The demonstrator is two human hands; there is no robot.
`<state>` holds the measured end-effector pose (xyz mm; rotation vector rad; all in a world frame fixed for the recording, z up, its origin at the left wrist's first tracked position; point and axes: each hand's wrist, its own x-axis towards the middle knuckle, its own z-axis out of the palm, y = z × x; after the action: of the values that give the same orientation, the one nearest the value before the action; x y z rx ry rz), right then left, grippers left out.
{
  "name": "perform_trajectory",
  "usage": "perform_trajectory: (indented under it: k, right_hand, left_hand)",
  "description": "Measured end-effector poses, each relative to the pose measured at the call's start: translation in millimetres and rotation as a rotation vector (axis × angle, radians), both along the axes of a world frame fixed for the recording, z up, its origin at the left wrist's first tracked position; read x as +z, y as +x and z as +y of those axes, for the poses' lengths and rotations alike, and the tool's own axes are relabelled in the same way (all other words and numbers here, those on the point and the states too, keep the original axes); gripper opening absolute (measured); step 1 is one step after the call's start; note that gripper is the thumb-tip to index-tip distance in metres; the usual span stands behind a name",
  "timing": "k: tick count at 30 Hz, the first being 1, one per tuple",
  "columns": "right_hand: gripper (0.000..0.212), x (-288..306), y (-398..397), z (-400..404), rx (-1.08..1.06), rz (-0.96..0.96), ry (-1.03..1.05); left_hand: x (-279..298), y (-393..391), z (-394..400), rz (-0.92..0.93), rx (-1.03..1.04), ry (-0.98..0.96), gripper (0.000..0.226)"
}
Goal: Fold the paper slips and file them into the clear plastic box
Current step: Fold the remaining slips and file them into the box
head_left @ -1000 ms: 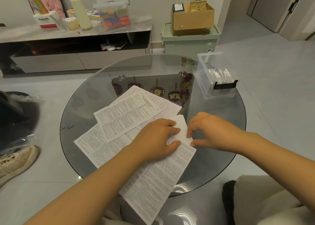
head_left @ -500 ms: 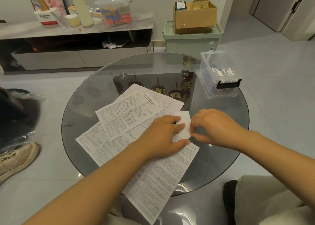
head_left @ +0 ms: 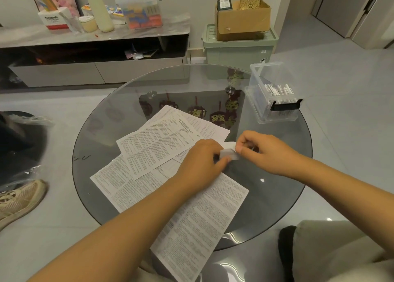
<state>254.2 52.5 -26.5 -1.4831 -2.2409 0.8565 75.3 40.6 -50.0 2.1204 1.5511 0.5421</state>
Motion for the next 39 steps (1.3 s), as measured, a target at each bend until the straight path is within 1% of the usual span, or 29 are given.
perform_trajectory:
  k: [3,5,6,9,11,13,16,20,22,24,27,31,33,34,39]
  right_hand:
    - [0.014,-3,-5,1,-0.066,0.065,-0.021]
    - [0.022,-6,-8,2,-0.089,0.075,-0.02]
    - [0.026,-9,-10,3,-0.101,0.073,-0.017]
    - [0.033,-16,-15,5,-0.146,0.016,0.011]
    - [0.04,-16,-16,6,-0.17,-0.063,0.017]
    - [0.049,-13,-14,9,-0.188,-0.138,0.012]
    - [0.054,-11,-13,13,-0.189,-0.213,-0.01]
    - [0.05,-9,-14,16,-0.175,-0.219,-0.051]
    - [0.04,-9,-14,16,-0.178,-0.181,-0.06]
    - [0.028,-10,-16,17,-0.192,-0.102,-0.059]
    - [0.019,-6,-18,18,-0.229,0.049,-0.101]
    - [0.007,12,-17,20,-0.306,0.311,-0.238]
    - [0.012,25,-14,21,-0.332,0.384,-0.241]
    - [0.016,30,-13,22,-0.338,0.392,-0.228]
    - [0.022,52,-7,23,-0.341,0.325,-0.164]
  left_hand:
    - [2,2,4,-0.033,0.063,0.011,0.018]
    - [3,4,5,-0.086,0.07,0.0,0.011]
    - [3,4,5,-0.112,0.076,-0.006,0.012]
    - [2,6,7,-0.142,0.11,-0.044,0.028]
    - [1,7,10,-0.115,0.124,-0.063,0.043]
    - [2,7,14,-0.058,0.124,-0.091,0.051]
    - [4,6,19,-0.006,0.125,-0.14,0.052]
    - [9,8,24,-0.013,0.151,-0.18,0.045]
    - [11,9,25,-0.036,0.166,-0.189,0.037]
    - [10,8,25,-0.081,0.171,-0.182,0.024]
    - [15,10,20,-0.277,0.2,-0.214,0.011]
    - [28,11,20,-0.527,0.298,-0.274,0.011]
    - [37,11,21,-0.649,0.323,-0.337,0.015]
    - [42,11,21,-0.686,0.319,-0.36,0.017]
    - [61,21,30,-0.691,0.264,-0.388,0.021]
